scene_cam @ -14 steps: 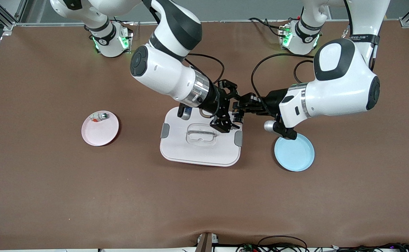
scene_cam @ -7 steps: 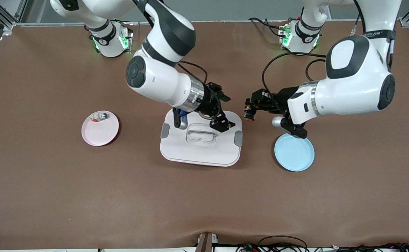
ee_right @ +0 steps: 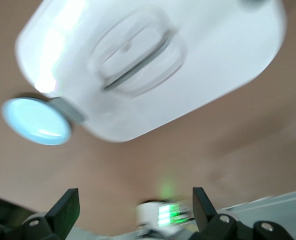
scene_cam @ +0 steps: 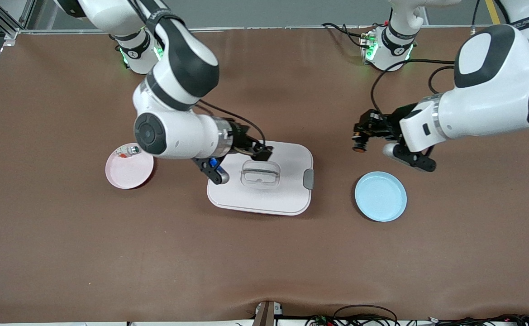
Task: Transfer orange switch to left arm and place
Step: 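Withdraw the right gripper while the left gripper carries the switch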
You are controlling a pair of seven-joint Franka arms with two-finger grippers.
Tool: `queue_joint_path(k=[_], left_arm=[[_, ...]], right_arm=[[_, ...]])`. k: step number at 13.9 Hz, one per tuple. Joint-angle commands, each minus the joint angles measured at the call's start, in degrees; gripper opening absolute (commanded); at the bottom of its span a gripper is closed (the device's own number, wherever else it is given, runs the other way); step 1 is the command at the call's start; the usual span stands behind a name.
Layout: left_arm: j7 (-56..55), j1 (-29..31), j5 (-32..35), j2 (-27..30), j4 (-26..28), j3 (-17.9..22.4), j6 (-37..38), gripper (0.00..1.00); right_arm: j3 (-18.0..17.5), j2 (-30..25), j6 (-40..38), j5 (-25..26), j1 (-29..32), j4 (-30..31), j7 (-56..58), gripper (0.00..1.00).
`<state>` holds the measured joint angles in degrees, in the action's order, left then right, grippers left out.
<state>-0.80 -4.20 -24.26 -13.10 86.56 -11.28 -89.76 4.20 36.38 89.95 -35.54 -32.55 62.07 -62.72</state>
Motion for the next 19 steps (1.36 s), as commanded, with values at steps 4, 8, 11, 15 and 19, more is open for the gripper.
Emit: queue_joint_path(k=[4, 8, 11, 15, 19], left_arm=[[-16.6, -0.2, 12.4, 4.2, -0.6, 0.6, 4.4, 0.0], [-30.1, 1.1, 16.6, 4.1, -0.4, 0.6, 4.2, 0.0], [-33.2, 3.5, 16.7, 4.0, 0.5, 0.6, 2.2, 0.0], [-48.0, 4.8, 19.0, 3.8, 5.1, 0.6, -5.6, 0.0], [-60.5, 5.1, 22.2, 5.1, 15.4, 0.5, -18.6, 0.0]], right_arm=[[-0.2, -1.3, -13.3, 18.9, 1.7, -1.1, 28.8, 1.0], [-0.2, -3.8, -17.2, 26.4, 6.3, -1.1, 52.0, 1.0], [0.1, -5.3, -17.6, 29.0, 9.4, -1.2, 57.5, 1.0], [0.7, -7.2, -18.7, 34.1, 10.6, -2.9, 57.4, 1.0], [1.3, -9.3, -18.5, 34.1, 17.2, -4.1, 57.1, 1.0]])
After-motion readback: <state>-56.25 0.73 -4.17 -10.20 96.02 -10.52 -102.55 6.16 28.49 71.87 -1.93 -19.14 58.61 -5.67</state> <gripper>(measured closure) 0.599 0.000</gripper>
